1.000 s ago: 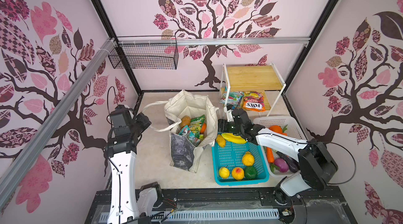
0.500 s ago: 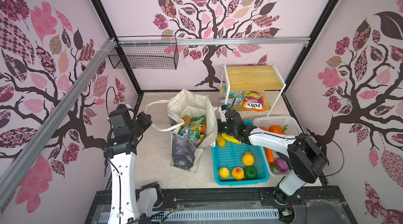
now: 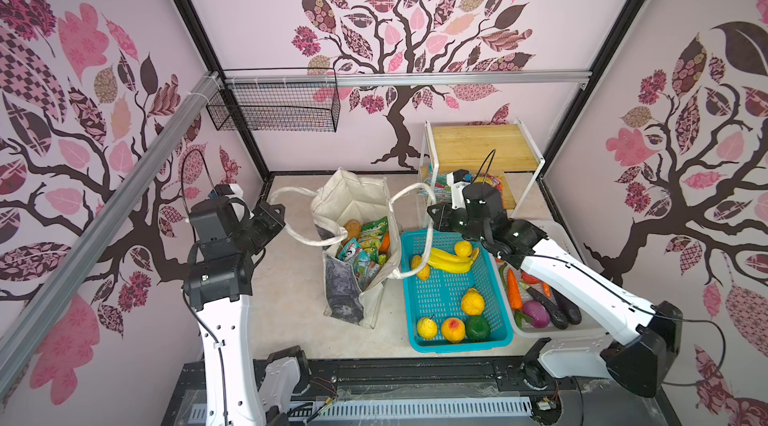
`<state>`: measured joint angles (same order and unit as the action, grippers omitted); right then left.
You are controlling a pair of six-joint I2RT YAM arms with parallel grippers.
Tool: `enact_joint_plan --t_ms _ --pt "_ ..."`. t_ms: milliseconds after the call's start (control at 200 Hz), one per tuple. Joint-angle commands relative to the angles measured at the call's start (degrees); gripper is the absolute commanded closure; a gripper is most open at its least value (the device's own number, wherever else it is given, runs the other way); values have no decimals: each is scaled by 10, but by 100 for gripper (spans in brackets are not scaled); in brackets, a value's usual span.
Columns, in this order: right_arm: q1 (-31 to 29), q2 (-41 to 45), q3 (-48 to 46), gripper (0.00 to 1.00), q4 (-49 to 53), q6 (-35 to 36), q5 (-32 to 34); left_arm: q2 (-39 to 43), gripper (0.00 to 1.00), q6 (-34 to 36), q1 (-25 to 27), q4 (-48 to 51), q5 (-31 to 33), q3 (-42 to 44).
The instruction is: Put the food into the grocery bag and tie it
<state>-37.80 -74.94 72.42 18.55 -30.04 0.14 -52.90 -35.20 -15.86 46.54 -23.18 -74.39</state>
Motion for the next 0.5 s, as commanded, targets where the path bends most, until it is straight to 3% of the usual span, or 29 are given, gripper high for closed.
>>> enact_joint_plan --t_ms 0,85,240,365,490 --pt "-3 14 57 100 69 27 -22 11 100 -24 3 0 -47 -42" --pt "-8 3 90 100 71 31 -48 6 100 -38 27 8 -69 -65" --pt "-44 -24 151 100 85 35 -41 18 100 -65 112 -17 -24 -62" --pt "-80 -53 190 100 103 29 -30 0 100 -71 120 -16 -40 -54" --pt "-112 -81 206 100 86 18 -31 -1 100 -122 123 -91 -92 -5"
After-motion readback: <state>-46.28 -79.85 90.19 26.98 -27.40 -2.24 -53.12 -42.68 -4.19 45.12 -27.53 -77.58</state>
